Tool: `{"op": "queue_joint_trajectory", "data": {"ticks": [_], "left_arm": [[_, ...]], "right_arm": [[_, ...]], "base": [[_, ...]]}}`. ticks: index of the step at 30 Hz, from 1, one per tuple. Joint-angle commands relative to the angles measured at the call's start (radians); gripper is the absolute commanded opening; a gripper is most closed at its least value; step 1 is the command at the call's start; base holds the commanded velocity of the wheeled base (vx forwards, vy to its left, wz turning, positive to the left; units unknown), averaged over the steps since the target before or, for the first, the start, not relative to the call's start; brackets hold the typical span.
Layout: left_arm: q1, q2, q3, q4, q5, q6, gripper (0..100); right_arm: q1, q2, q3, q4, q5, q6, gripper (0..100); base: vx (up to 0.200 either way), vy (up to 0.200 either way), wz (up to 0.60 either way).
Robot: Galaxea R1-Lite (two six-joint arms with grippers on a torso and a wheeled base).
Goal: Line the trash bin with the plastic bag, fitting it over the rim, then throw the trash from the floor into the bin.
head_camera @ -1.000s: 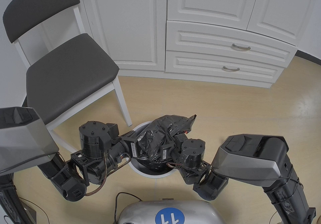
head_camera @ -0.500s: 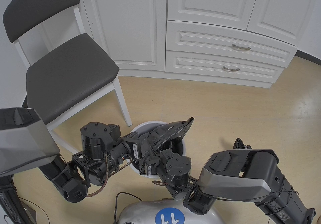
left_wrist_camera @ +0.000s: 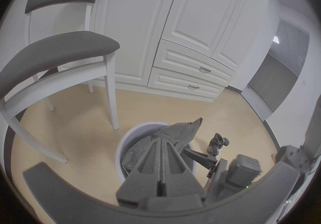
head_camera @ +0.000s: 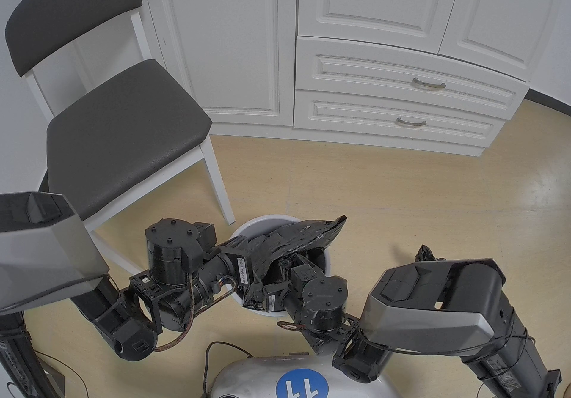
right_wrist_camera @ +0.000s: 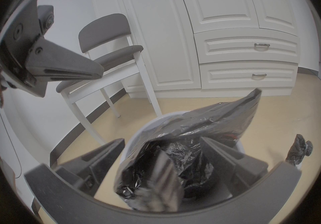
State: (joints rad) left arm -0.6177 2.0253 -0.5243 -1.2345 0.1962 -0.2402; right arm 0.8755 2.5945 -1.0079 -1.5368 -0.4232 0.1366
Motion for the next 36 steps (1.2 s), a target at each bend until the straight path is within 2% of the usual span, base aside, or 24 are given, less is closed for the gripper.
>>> {"op": "queue_joint_trajectory", "data": {"ticks": [1, 4, 8, 11, 13, 21, 26, 28, 36], "left_arm": [[-0.002, 0.007, 0.0, 0.003, 0.0, -0.001, 0], [-0.002, 0.021, 0.0, 0.004, 0.0, 0.001, 0], [-0.002, 0.042, 0.02, 0.013, 0.0, 0.022, 0], [-0.002, 0.065, 0.04, 0.012, 0.0, 0.064, 0], [-0.001, 0.089, 0.055, 0.007, -0.003, 0.101, 0], [-0.034, 0.185, 0.041, -0.007, -0.004, 0.096, 0], [-0.04, 0.286, 0.009, -0.083, 0.0, 0.098, 0], [-0.039, 0.322, -0.007, -0.115, 0.0, 0.098, 0], [-0.031, 0.335, -0.025, -0.122, 0.002, 0.099, 0]], "right_arm": [[0.062, -0.143, 0.106, -0.006, 0.004, 0.0, 100], [0.065, -0.178, 0.124, 0.0, 0.004, 0.0, 100], [0.022, -0.189, 0.127, 0.034, 0.003, -0.002, 100], [0.013, -0.218, 0.143, 0.098, 0.0, -0.002, 100], [0.0, -0.275, 0.176, 0.204, -0.003, 0.0, 100], [-0.046, -0.33, 0.204, 0.397, -0.002, 0.0, 100], [-0.055, -0.27, 0.167, 0.402, -0.002, 0.006, 100], [-0.052, -0.243, 0.141, 0.405, -0.002, 0.037, 100], [-0.043, -0.175, 0.092, 0.408, -0.002, 0.074, 100]], "base": [[0.0, 0.0, 0.0], [0.0, 0.0, 0.0], [0.0, 0.0, 0.0], [0.0, 0.0, 0.0], [0.0, 0.0, 0.0], [0.0, 0.0, 0.0], [0.0, 0.0, 0.0], [0.0, 0.0, 0.0], [0.0, 0.0, 0.0]]}}
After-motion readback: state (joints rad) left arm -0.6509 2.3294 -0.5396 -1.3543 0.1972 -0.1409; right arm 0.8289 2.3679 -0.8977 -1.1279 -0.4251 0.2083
